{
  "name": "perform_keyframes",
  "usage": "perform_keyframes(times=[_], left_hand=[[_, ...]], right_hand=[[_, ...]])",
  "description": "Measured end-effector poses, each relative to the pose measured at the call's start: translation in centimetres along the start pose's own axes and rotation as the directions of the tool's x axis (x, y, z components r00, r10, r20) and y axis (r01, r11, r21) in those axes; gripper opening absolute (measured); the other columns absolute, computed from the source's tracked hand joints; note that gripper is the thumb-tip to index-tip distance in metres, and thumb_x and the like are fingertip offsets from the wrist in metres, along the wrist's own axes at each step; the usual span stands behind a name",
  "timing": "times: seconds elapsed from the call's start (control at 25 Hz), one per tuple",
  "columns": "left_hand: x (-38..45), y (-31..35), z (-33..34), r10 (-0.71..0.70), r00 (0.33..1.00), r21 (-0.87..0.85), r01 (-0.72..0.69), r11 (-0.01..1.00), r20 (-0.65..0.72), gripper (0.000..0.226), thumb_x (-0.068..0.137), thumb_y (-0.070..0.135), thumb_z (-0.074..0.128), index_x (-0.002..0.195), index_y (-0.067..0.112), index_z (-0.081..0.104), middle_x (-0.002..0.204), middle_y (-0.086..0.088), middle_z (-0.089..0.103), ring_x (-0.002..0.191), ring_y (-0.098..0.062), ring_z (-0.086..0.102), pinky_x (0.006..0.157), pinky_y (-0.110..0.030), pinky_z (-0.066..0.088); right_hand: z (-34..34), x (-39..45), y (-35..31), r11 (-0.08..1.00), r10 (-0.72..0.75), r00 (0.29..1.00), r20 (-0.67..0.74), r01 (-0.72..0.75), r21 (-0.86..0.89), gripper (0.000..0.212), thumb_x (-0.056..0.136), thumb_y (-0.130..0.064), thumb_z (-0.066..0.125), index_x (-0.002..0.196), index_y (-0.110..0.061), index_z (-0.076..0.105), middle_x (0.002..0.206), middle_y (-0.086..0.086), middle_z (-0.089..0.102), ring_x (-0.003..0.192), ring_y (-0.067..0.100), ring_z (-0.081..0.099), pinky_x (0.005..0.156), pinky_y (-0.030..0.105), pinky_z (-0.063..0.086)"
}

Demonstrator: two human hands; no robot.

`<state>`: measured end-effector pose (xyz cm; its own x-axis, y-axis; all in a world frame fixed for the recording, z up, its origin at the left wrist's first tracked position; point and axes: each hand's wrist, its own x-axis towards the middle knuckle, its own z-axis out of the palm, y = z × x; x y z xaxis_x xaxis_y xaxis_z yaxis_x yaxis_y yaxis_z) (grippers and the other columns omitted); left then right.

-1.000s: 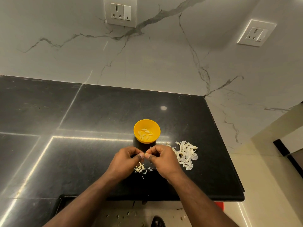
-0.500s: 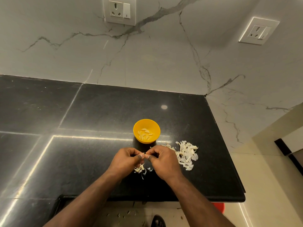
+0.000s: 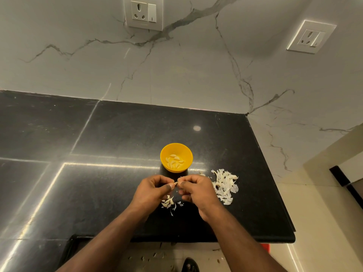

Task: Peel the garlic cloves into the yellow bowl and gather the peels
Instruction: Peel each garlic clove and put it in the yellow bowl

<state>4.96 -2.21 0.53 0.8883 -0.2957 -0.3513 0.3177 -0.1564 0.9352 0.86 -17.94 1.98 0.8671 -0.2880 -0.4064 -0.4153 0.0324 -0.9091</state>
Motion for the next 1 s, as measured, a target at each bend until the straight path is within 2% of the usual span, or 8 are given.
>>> perform_keyframes(times=[0.12,0.24,0.36,0.68,0.84,1.0], left_hand=[[0.0,-0.1,0.0,0.007,1.000,-0.024,-0.007,1.000,0.018,0.008,0.089,0.008,0.074,0.094,0.014,0.076,0.086,-0.008,0.077,0.082,-0.021,0.069,0.080,-0.038,0.057],[-0.1,-0.2,0.0,0.018,0.999,-0.010,-0.018,1.000,0.044,0.011,0.089,0.008,0.074,0.097,0.015,0.077,0.089,-0.008,0.078,0.085,-0.025,0.071,0.085,-0.044,0.058],[-0.1,-0.1,-0.3,0.040,0.998,0.018,-0.041,0.999,0.051,0.014,0.090,0.008,0.072,0.098,0.018,0.078,0.091,-0.004,0.078,0.091,-0.029,0.072,0.084,-0.043,0.059],[0.0,-0.1,-0.3,0.085,0.996,-0.002,-0.085,0.996,0.038,0.019,0.088,0.003,0.072,0.097,0.019,0.079,0.088,-0.006,0.078,0.081,-0.023,0.069,0.078,-0.040,0.057],[-0.2,0.2,-0.1,0.100,0.994,-0.061,-0.097,0.993,0.048,0.020,0.087,-0.002,0.070,0.096,0.015,0.078,0.083,-0.007,0.077,0.069,-0.011,0.065,0.069,-0.032,0.053],[-0.3,-0.1,0.1,0.122,0.992,-0.097,-0.118,0.988,0.039,0.018,0.087,0.002,0.071,0.097,0.015,0.079,0.087,-0.006,0.077,0.072,-0.009,0.066,0.070,-0.034,0.052]], right_hand=[[0.0,-0.2,-0.6,0.991,0.058,0.998,0.036,-0.062,0.119,0.008,0.088,-0.002,0.070,0.094,-0.006,0.073,0.077,0.007,0.073,0.067,0.013,0.066,0.060,0.026,0.053],[0.2,-0.3,-0.9,0.986,0.079,0.996,0.033,-0.083,0.146,0.013,0.085,0.002,0.072,0.096,-0.006,0.071,0.078,0.010,0.073,0.068,0.014,0.066,0.061,0.026,0.054],[0.0,-0.3,-1.2,0.980,0.107,0.993,0.058,-0.115,0.164,0.016,0.084,0.001,0.074,0.097,-0.006,0.071,0.083,0.011,0.074,0.072,0.016,0.068,0.064,0.028,0.054],[-0.3,-0.6,-1.9,0.950,0.138,0.980,0.141,-0.171,0.260,0.021,0.084,0.011,0.069,0.098,-0.004,0.064,0.074,0.009,0.071,0.066,0.017,0.065,0.060,0.026,0.052],[-0.4,-0.7,-2.1,0.918,0.160,0.971,0.175,-0.212,0.337,0.023,0.084,0.014,0.065,0.096,-0.005,0.061,0.070,0.010,0.069,0.062,0.017,0.063,0.057,0.026,0.050],[-0.4,-0.9,-2.0,0.857,0.191,0.957,0.217,-0.270,0.438,0.024,0.085,0.014,0.063,0.098,-0.006,0.058,0.070,0.013,0.067,0.059,0.018,0.062,0.054,0.025,0.051]])
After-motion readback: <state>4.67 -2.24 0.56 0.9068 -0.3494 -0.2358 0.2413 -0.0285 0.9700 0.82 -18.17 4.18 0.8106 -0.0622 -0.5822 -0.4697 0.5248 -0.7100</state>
